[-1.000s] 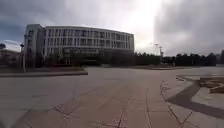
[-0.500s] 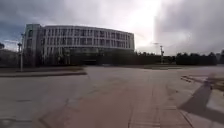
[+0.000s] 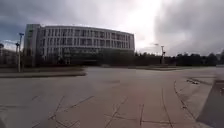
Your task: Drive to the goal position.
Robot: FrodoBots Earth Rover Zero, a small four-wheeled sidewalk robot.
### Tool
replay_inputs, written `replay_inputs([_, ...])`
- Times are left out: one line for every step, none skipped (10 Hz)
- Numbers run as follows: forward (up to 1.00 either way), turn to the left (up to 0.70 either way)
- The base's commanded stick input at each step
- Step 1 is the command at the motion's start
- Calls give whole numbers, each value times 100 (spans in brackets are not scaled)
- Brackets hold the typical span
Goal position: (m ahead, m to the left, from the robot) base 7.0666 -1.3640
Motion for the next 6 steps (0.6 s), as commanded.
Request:
replay_inputs([70,0])
replay_inputs([70,0])
replay_inputs([70,0])
replay_inputs([70,0])
replay_inputs([70,0])
replay_inputs([70,2])
